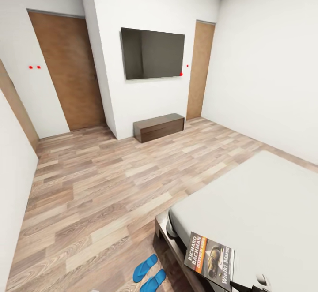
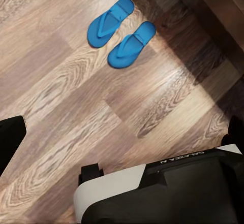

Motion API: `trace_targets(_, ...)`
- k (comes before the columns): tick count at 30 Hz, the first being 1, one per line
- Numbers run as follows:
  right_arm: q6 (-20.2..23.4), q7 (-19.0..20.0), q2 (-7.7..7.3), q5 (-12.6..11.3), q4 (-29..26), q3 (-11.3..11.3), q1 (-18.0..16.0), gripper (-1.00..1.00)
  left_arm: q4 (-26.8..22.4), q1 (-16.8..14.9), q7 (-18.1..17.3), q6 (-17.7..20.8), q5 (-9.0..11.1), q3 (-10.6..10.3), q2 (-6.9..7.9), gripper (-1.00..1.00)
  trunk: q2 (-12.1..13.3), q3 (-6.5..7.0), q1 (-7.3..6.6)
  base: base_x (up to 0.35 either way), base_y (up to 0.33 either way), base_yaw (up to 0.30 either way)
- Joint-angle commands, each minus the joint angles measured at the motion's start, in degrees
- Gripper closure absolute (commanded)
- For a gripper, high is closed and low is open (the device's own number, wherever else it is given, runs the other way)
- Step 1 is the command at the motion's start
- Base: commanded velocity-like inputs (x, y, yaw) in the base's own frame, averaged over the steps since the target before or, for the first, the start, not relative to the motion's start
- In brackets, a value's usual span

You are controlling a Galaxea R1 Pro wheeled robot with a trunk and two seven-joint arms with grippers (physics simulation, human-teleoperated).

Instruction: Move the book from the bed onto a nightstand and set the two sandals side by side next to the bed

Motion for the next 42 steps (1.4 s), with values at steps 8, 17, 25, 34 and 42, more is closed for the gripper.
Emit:
trace_targets(8,0.6,0.0,-0.01,-0.6,2.5,0.1,0.0,1.00,0.1,0.1,-0.2,-0.2,0.6,-0.5,-0.06,-1.00,-0.1,-0.12,0.03,0.000,0.000,0.292)
trace_targets(17,0.6,0.0,-0.01,-0.6,2.6,0.1,0.0,1.00,0.1,0.2,-0.5,-0.3,0.8,-0.4,-2.46,-1.00,-0.1,-0.12,0.03,0.000,0.000,0.293)
trace_targets(25,0.6,0.0,-0.01,-0.6,2.6,0.1,0.0,1.00,0.1,0.2,-0.4,-0.3,0.8,-0.3,-2.80,-1.00,-0.1,-0.12,0.03,0.000,0.000,0.293)
trace_targets(34,0.6,0.0,-0.01,-0.6,2.6,0.1,0.0,1.00,0.1,0.2,-0.4,-0.3,0.8,-0.3,-2.81,-1.00,-0.1,-0.12,0.03,0.000,0.000,0.293)
trace_targets(42,0.6,0.0,-0.01,-0.6,2.6,0.1,0.0,1.00,0.1,0.2,-0.4,-0.3,0.8,-0.3,-2.81,-1.00,-0.1,-0.12,0.03,0.000,0.000,0.293)
